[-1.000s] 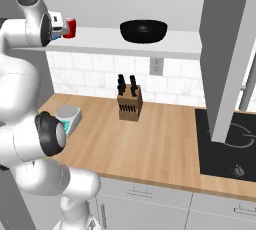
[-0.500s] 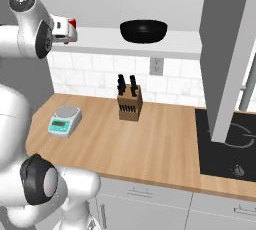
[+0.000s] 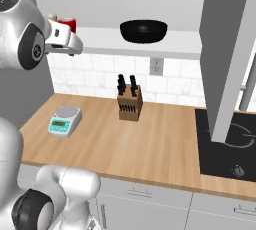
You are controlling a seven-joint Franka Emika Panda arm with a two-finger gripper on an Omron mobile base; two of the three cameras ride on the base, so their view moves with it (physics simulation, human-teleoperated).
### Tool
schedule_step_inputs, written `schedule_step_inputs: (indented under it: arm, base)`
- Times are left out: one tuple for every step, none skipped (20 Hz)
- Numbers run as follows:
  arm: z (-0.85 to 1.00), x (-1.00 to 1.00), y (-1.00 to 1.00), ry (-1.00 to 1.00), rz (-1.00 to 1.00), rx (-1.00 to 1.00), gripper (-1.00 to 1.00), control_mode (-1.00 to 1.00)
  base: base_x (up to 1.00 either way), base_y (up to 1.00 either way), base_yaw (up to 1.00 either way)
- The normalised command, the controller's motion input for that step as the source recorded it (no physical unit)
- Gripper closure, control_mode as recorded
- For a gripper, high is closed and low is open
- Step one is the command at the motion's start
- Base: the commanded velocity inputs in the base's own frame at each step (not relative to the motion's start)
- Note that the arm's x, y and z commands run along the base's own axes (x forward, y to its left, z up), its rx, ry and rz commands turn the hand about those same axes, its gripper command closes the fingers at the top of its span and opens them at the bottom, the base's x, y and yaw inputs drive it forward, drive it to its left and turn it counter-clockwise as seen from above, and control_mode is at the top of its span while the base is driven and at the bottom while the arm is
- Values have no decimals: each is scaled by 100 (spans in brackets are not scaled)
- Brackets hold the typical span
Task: Gather all objects into one cabinet and sort the glasses and bowls to opposite sides.
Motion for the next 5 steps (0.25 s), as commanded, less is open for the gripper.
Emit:
schedule_step_inputs:
  arm:
    - [0,-89,-61,7,-7,0,-100,-100]
    - [0,-95,-53,8,-7,0,-100,-100]
    - [0,-96,-52,9,-6,0,-100,-100]
    - [0,-95,-49,8,-6,0,-100,-100]
    - [0,-89,-46,8,-6,0,-100,-100]
  base:
    - [0,0,0]
    - [0,0,0]
    - [0,0,0]
    - [0,0,0]
    - [0,0,0]
